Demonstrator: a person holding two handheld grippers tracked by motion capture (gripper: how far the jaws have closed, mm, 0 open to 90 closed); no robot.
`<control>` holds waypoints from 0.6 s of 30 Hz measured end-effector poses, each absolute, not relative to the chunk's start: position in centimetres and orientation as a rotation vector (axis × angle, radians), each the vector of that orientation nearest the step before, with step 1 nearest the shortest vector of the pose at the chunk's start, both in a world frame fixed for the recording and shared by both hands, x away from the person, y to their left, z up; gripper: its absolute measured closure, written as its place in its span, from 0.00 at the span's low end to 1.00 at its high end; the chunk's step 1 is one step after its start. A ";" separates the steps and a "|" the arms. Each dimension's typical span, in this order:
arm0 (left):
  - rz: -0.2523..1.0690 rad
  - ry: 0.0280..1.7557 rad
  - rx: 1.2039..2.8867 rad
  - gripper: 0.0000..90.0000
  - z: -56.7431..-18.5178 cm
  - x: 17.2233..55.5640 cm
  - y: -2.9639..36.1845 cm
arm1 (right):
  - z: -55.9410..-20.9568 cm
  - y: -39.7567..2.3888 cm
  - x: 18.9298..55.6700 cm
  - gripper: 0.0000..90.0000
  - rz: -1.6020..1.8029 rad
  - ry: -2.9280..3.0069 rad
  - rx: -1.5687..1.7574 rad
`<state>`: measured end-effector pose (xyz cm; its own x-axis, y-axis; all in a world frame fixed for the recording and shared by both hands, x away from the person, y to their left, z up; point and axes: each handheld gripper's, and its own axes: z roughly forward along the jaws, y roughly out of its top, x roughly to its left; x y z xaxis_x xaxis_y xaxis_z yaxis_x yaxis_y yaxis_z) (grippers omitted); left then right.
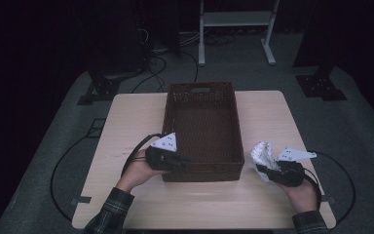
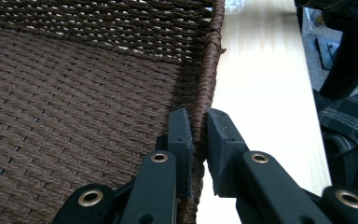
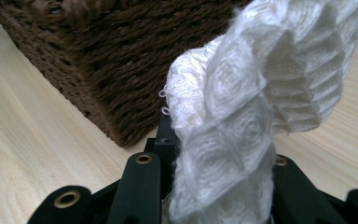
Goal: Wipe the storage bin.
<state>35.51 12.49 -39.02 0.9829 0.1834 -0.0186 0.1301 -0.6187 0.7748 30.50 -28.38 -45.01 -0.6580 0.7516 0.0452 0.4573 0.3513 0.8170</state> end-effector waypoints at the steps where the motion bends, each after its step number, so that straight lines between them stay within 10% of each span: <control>1: 0.080 0.223 2.246 0.89 -39.0 35.6 12.6 | -45.0 -28.4 30.5 0.77 1.216 2.279 1.071; 18: 0.115 0.326 2.232 0.89 -39.1 36.7 14.3 | -45.0 -28.5 30.5 0.77 1.216 2.276 1.074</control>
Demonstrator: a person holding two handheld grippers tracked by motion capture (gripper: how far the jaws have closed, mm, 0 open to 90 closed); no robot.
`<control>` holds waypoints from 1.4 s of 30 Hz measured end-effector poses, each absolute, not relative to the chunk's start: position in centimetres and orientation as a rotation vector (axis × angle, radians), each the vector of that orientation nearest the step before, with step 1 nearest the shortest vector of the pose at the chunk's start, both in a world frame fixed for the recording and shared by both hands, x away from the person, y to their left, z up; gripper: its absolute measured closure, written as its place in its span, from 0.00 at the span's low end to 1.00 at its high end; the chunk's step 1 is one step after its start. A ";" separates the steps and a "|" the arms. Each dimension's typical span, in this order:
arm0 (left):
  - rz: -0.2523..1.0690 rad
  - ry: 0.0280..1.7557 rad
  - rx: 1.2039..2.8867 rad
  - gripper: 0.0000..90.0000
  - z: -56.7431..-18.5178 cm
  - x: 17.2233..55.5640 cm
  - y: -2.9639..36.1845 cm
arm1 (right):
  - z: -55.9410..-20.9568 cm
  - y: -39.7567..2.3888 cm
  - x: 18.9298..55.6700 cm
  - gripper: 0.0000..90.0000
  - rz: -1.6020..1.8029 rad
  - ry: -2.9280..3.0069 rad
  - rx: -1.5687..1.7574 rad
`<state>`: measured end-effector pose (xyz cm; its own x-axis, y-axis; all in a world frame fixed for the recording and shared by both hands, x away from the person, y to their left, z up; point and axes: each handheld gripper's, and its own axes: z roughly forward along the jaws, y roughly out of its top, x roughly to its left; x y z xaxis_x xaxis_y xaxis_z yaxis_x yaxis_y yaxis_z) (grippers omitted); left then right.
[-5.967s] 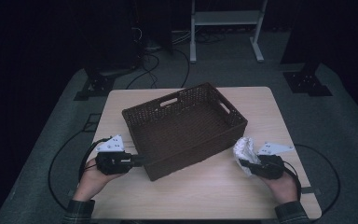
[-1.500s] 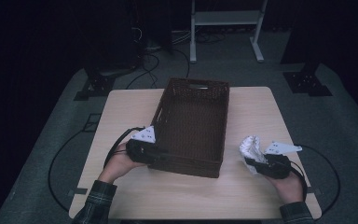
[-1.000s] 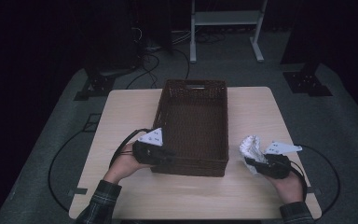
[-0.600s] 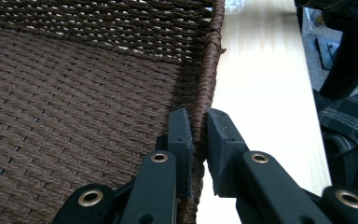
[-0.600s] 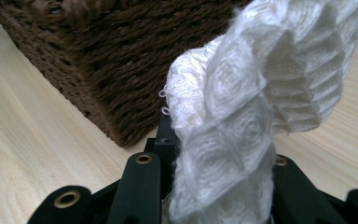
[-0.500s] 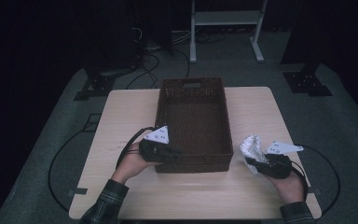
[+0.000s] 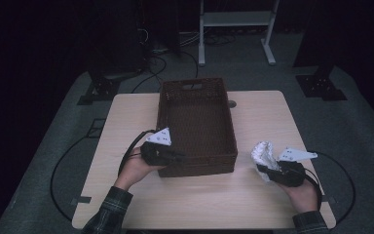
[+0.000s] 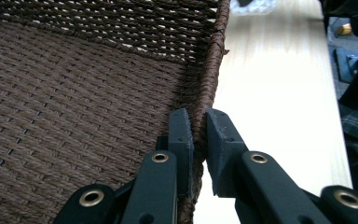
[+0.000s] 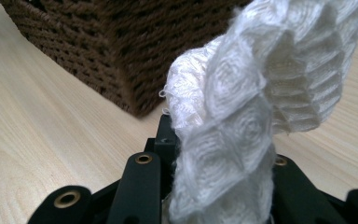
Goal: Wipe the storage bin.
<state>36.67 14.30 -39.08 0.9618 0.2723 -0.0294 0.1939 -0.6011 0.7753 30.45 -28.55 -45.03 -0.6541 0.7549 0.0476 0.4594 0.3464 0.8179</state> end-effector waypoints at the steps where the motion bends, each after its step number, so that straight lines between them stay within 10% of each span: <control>1: 0.124 0.334 2.233 0.89 -39.1 36.7 14.5 | -45.0 -28.6 30.4 0.77 1.215 2.275 1.076; 42: 0.073 0.352 2.140 0.88 -40.0 36.8 8.3 | -43.2 -27.5 29.9 0.77 1.293 2.240 0.997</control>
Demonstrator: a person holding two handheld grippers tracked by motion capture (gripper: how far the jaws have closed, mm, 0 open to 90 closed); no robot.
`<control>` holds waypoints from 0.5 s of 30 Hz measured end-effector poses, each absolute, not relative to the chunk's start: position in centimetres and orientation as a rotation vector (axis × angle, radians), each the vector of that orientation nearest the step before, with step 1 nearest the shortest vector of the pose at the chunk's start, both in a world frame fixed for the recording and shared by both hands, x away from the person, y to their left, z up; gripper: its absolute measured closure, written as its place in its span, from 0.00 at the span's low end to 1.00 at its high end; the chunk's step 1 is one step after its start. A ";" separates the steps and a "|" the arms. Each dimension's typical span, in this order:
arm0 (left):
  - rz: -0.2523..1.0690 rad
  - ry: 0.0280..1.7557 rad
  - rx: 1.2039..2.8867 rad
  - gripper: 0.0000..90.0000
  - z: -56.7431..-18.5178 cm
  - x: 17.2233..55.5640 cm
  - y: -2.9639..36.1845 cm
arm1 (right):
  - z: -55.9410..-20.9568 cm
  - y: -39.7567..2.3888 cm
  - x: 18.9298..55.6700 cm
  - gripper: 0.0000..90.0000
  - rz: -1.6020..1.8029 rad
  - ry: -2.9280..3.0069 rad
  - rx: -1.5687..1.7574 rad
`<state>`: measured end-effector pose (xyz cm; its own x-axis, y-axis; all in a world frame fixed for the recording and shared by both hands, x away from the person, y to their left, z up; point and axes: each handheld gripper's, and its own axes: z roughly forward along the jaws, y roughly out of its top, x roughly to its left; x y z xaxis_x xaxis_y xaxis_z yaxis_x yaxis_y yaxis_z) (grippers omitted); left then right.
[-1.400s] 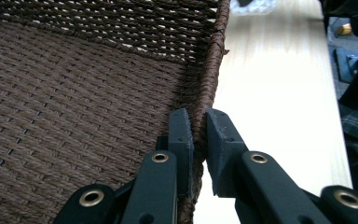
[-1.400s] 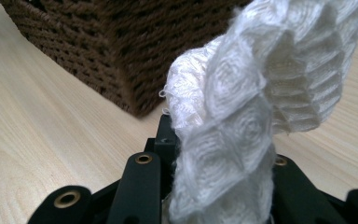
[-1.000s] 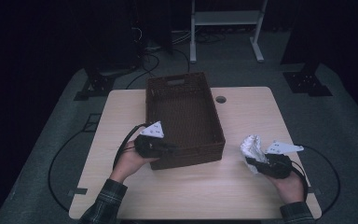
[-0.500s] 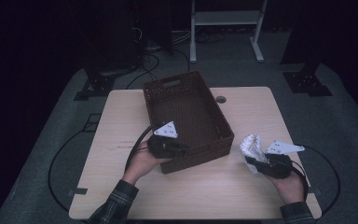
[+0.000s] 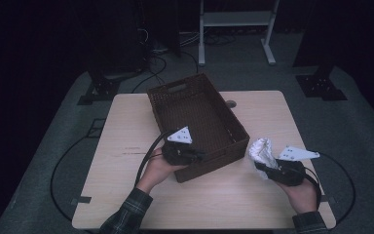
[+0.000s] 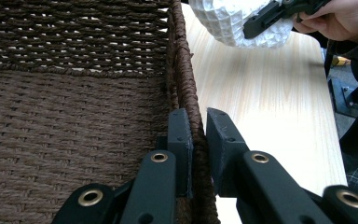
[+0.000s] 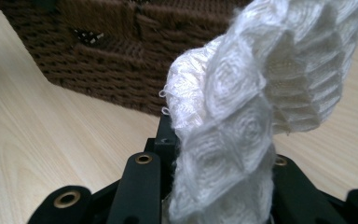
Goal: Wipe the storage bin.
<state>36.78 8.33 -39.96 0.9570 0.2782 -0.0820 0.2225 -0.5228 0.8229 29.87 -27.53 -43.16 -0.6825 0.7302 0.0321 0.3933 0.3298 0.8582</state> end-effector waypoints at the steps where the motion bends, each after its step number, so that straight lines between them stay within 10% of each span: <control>1: 0.071 0.348 2.139 0.88 -40.0 36.8 8.4 | -43.0 -27.3 29.9 0.77 1.298 2.241 0.991; 15: 0.034 0.355 2.121 0.86 -40.4 37.0 8.6 | -43.2 -24.7 31.7 0.77 1.303 2.282 0.943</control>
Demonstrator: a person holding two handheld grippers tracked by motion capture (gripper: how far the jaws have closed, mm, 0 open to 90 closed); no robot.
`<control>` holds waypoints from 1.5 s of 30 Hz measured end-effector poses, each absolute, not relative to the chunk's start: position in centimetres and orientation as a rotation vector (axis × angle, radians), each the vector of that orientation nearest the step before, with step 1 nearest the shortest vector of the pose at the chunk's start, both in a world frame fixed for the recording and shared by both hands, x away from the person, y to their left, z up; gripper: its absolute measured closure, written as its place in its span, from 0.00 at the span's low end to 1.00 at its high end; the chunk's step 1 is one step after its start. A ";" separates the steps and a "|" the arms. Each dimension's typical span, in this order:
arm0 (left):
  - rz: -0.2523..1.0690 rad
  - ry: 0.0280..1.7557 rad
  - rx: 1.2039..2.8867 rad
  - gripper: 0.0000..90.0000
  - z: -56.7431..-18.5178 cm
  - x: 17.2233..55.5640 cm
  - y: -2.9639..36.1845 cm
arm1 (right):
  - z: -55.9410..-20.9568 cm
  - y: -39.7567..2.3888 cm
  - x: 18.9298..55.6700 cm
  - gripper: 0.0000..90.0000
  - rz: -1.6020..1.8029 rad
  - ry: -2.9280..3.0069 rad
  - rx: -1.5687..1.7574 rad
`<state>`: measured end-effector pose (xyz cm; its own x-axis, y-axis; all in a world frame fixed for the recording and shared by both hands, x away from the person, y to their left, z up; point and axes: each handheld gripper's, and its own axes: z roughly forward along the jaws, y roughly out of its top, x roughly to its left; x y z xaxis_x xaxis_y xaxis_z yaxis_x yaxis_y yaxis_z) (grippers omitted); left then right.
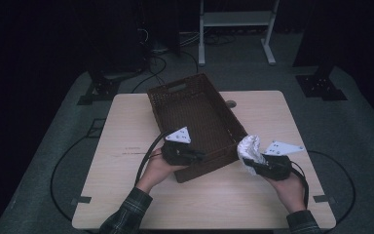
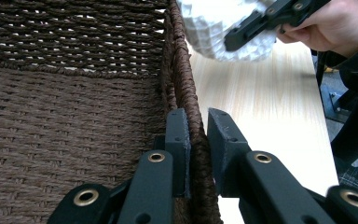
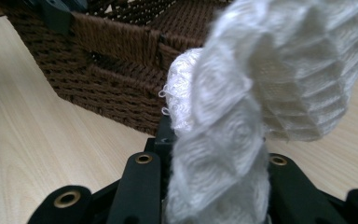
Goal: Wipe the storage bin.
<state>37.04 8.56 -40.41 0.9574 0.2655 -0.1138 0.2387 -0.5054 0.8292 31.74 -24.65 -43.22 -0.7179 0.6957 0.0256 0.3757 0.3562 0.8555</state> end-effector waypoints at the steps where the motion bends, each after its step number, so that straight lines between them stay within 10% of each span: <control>1: 0.034 0.356 2.120 0.86 -40.4 37.0 8.6 | -43.4 -24.6 31.9 0.77 1.293 2.291 0.953; 23: 0.042 0.351 2.128 0.86 -40.5 36.9 8.5 | -48.1 -23.5 33.8 0.77 1.112 2.478 1.064; 45: 0.047 0.347 2.130 0.86 -40.5 36.9 8.5 | -42.0 -22.7 30.9 0.77 1.334 2.254 0.854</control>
